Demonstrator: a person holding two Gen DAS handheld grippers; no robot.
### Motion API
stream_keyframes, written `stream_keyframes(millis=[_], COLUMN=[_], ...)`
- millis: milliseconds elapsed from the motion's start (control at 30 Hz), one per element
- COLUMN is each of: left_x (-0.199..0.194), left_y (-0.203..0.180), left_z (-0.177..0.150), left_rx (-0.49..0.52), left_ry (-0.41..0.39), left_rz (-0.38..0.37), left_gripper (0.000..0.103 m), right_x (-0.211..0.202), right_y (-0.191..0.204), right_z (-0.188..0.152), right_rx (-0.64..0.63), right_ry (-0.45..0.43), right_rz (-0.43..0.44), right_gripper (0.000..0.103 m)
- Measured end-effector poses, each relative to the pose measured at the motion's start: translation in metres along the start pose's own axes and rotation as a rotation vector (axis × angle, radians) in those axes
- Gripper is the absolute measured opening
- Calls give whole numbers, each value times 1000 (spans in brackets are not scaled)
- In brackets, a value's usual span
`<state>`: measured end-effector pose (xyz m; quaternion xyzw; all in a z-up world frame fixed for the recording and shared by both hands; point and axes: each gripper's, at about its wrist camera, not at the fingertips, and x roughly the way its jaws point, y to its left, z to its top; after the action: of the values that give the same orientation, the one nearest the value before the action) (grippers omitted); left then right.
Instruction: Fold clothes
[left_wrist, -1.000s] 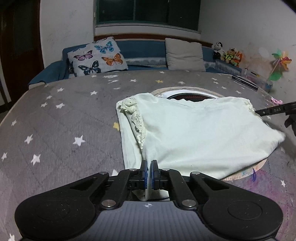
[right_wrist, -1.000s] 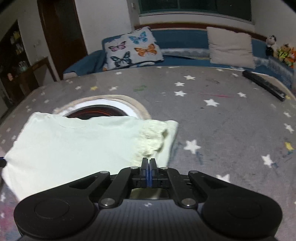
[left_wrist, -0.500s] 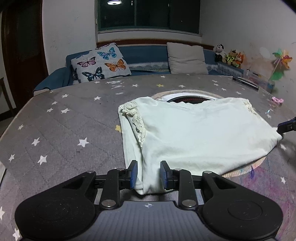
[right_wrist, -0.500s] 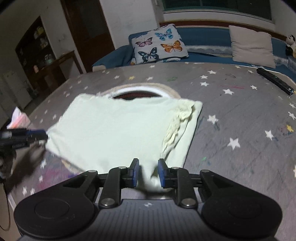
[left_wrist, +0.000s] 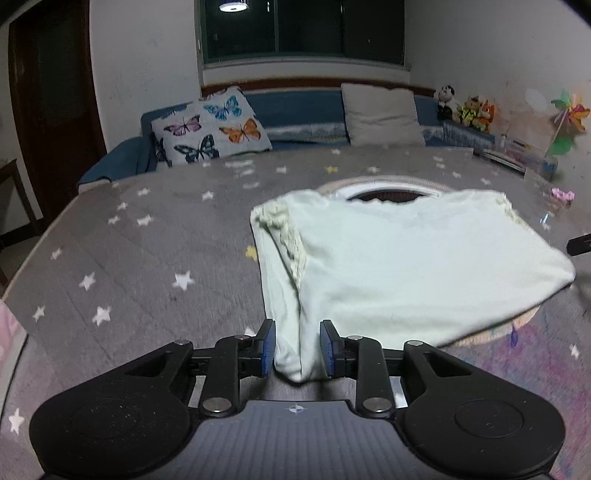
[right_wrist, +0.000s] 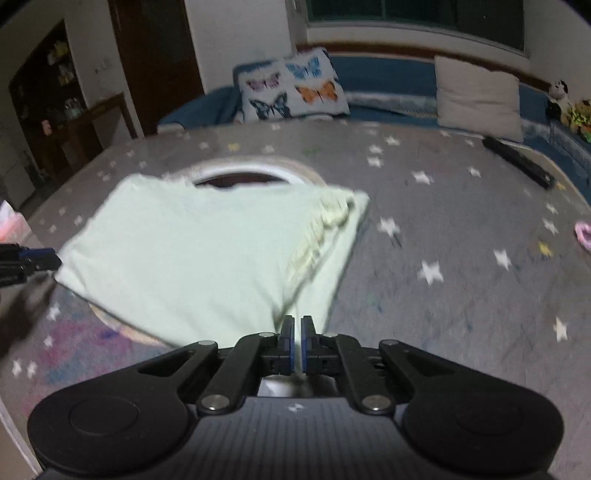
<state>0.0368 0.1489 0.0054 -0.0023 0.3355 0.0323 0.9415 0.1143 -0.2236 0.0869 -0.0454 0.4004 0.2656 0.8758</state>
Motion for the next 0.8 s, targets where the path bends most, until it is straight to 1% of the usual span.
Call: stream_keyframes(millis=[133, 300, 400, 467, 600, 667, 800], left_x=[2, 21, 35, 43, 46, 44, 47], left_y=[-3, -13, -13, -11, 2, 4, -2], left_z=[13, 24, 27, 25, 26, 31, 44], left_rx=[-13, 2, 2, 4, -31, -44, -36], left_ry=[-22, -20, -3, 15, 31, 20, -8], left_rz=[-24, -67, -77, -66, -58, -59, -75], left_gripper=[29, 28, 27, 26, 26, 26, 26], right_x=[7, 30, 43, 48, 46, 44, 50], right_y=[7, 16, 15, 11, 4, 3, -3], right_z=[12, 24, 25, 25, 27, 31, 54], right_rx=[-16, -22, -21, -11, -12, -27, -20], right_ry=[-18, -8, 6, 19, 28, 19, -22], right_rz=[23, 51, 44, 33, 24, 7, -6], right_gripper=[8, 8, 8, 8, 8, 8, 8])
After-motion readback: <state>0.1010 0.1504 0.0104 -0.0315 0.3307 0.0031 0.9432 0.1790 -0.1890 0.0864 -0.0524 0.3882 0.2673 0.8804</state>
